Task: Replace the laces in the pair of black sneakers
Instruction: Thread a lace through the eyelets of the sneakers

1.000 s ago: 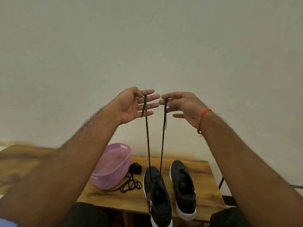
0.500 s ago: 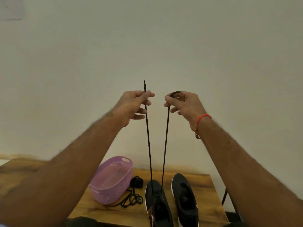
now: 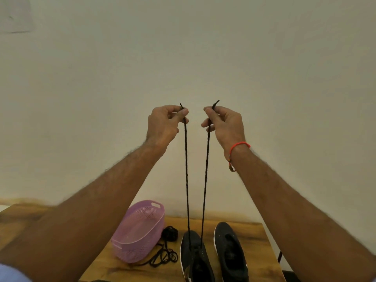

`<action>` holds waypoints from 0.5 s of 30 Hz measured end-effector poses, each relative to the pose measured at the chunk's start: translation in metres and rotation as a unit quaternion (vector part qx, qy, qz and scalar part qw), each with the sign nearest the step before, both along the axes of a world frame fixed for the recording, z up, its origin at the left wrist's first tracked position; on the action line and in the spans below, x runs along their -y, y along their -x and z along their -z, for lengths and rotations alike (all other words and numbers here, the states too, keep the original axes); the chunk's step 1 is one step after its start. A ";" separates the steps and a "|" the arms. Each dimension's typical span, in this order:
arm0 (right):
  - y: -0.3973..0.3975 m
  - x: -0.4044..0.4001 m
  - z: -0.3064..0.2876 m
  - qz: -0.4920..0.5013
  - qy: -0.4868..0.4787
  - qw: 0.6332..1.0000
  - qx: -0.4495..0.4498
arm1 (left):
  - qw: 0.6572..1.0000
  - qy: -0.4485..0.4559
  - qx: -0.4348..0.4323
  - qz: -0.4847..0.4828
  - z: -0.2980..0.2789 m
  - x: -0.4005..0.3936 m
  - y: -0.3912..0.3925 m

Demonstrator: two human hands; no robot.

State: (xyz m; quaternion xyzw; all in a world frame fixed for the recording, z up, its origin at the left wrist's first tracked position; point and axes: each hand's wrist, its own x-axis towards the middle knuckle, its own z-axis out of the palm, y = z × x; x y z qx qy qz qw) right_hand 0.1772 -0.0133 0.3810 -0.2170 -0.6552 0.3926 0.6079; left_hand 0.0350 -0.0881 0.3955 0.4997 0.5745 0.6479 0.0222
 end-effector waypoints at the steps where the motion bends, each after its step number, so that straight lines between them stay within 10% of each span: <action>1: 0.001 -0.001 -0.001 0.001 -0.001 1.000 0.000 | 1.000 -0.003 -0.008 -0.006 0.000 -0.004 0.001; 15: 0.016 -0.012 -0.020 0.104 -0.125 0.981 0.108 | 0.963 0.016 -0.206 -0.172 -0.007 -0.019 0.002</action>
